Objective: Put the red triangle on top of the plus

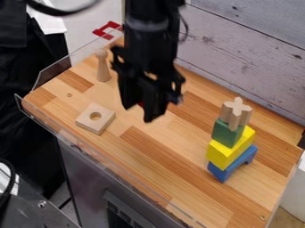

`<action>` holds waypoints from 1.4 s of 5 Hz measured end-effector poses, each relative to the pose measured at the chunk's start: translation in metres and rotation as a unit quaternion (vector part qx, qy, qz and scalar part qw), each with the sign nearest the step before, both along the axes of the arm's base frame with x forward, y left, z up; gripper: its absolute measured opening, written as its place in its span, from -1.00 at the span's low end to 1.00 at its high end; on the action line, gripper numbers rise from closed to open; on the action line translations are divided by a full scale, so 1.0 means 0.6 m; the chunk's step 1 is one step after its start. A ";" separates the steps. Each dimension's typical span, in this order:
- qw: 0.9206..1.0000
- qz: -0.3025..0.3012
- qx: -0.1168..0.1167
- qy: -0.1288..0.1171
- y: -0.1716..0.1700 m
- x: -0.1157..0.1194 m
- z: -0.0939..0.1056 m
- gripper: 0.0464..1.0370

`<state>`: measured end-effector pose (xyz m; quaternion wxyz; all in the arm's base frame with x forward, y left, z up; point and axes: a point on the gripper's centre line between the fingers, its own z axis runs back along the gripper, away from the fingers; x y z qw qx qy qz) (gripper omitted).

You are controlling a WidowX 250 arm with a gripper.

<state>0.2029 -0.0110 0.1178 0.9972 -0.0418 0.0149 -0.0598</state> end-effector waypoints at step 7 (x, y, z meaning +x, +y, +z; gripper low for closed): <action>0.992 -0.115 0.017 0.043 -0.146 0.064 0.031 -0.09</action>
